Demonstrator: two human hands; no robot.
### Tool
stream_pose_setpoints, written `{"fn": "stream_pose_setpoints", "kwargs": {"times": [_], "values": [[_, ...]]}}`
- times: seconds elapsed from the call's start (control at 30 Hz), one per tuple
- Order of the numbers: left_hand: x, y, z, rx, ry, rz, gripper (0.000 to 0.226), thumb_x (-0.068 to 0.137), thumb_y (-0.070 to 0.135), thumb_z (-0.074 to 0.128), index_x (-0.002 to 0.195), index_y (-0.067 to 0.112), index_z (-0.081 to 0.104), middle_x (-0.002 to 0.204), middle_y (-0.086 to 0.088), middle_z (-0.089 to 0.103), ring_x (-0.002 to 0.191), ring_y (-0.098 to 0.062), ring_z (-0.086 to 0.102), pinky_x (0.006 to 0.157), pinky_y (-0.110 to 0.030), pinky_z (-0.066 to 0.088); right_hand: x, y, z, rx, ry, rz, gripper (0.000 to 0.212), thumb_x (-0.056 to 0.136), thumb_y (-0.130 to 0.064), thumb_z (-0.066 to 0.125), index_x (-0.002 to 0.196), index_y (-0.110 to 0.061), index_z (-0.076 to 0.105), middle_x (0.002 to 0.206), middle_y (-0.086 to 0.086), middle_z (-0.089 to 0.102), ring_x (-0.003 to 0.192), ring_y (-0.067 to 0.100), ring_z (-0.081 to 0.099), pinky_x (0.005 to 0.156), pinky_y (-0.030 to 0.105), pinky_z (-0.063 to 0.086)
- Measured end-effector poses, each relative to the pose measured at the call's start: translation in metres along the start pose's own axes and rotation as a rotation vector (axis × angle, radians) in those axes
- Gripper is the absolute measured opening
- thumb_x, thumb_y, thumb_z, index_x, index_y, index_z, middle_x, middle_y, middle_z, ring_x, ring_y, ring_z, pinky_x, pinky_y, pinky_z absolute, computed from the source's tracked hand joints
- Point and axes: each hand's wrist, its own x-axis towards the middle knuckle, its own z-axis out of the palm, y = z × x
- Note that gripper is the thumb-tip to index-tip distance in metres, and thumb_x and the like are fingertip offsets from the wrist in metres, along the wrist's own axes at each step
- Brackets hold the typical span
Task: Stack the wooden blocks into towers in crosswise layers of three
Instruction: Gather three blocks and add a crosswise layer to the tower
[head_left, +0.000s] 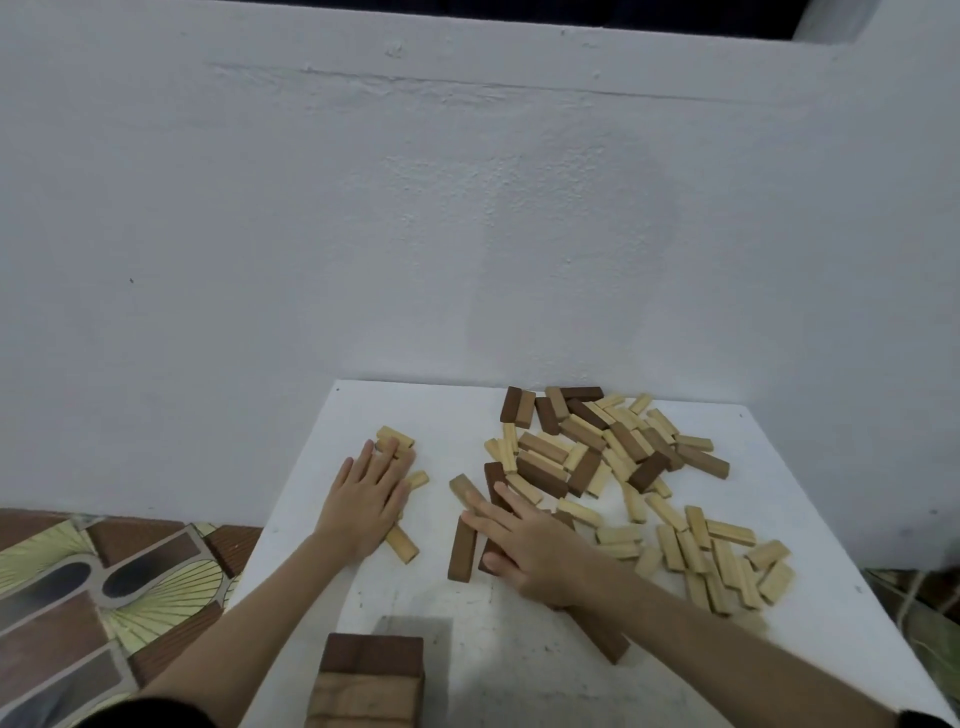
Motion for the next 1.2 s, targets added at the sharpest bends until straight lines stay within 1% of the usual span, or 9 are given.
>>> {"fn": "stream_pose_setpoints", "kwargs": {"times": [0.13,0.23,0.33,0.5,0.67,0.93,1.03,1.1,1.2], "values": [[0.004,0.01,-0.004,-0.033,-0.109,0.151,0.109,0.052,0.073,-0.043,0.146,0.025,-0.016,0.153,0.007,-0.023,0.141,-0.017,-0.023,0.118,-0.04,-0.004,-0.007,0.004,0.003,0.03,0.011,-0.011,0.065,0.094,-0.05,0.013,0.153,-0.024,0.01,0.16,-0.008,-0.001,0.148,0.022,-0.006,0.12,0.042,0.01],[-0.004,-0.001,-0.009,-0.171,-0.089,0.155,0.097,0.065,0.081,-0.024,0.147,0.03,-0.015,0.15,0.012,-0.027,0.14,-0.013,-0.026,0.117,-0.039,-0.008,-0.015,0.01,0.0,0.078,0.176,0.01,0.055,0.102,-0.038,0.022,0.153,-0.023,0.007,0.158,-0.01,-0.003,0.145,0.01,-0.011,0.12,0.031,-0.005],[-0.026,-0.018,-0.008,-0.214,-0.053,0.093,0.086,0.074,0.083,0.002,0.145,0.037,-0.017,0.149,0.018,-0.029,0.138,-0.007,-0.029,0.114,-0.034,-0.014,-0.032,0.03,0.001,0.108,0.321,0.146,0.059,0.099,-0.049,0.011,0.151,-0.024,0.003,0.157,-0.009,-0.006,0.144,0.009,-0.016,0.12,0.034,-0.005],[-0.034,-0.018,-0.005,-0.136,-0.1,0.132,0.089,0.075,0.083,0.016,0.142,0.038,-0.021,0.149,0.017,-0.029,0.138,-0.006,-0.028,0.114,-0.032,-0.015,-0.064,0.062,0.016,0.021,0.153,0.337,0.095,0.068,-0.083,-0.02,0.144,-0.025,-0.02,0.152,-0.003,-0.029,0.142,0.014,-0.029,0.114,0.033,-0.019],[-0.016,0.019,0.0,-0.09,-0.124,0.2,0.086,0.08,0.076,0.017,0.142,0.031,-0.023,0.147,0.014,-0.033,0.138,-0.007,-0.029,0.115,-0.03,-0.014,-0.074,0.067,0.026,0.019,0.129,0.432,0.108,0.058,-0.078,-0.037,0.149,-0.025,-0.014,0.154,-0.005,-0.024,0.14,0.01,-0.029,0.11,0.03,-0.022],[-0.01,0.031,-0.02,-0.079,-0.229,0.195,0.085,0.085,0.071,0.014,0.149,0.023,-0.013,0.154,0.008,-0.021,0.139,-0.003,-0.02,0.114,-0.028,-0.009,-0.062,0.077,0.019,0.032,0.092,0.455,0.119,0.051,-0.078,-0.041,0.152,-0.021,-0.009,0.159,0.002,-0.014,0.145,0.014,-0.02,0.116,0.035,-0.011],[-0.018,0.026,-0.043,-0.111,-0.195,0.169,0.112,0.062,0.09,-0.008,0.15,0.022,0.0,0.156,0.006,-0.01,0.143,-0.007,-0.012,0.115,-0.029,-0.007,-0.065,0.071,0.014,0.058,0.087,0.458,0.121,0.052,-0.08,-0.038,0.152,-0.019,-0.005,0.16,0.003,-0.013,0.146,0.017,-0.016,0.116,0.036,-0.01],[-0.024,0.029,-0.06,-0.092,-0.168,0.174,0.12,0.056,0.092,-0.012,0.15,0.021,0.011,0.158,0.003,0.001,0.145,-0.011,-0.003,0.115,-0.028,-0.004,-0.07,0.063,0.006,0.094,0.093,0.454,0.096,0.078,-0.075,-0.019,0.153,-0.018,0.001,0.16,0.003,-0.008,0.147,0.018,-0.013,0.117,0.036,-0.008],[-0.038,0.047,-0.091,-0.085,-0.09,0.197,0.07,0.091,0.063,0.027,0.147,0.021,0.027,0.156,0.0,0.019,0.145,-0.014,0.009,0.115,-0.027,0.006,-0.083,0.049,-0.009,0.078,0.117,0.441,0.052,0.104,-0.038,0.024,0.151,-0.017,0.022,0.161,0.004,0.006,0.148,0.02,-0.001,0.118,0.035,-0.001]]}}
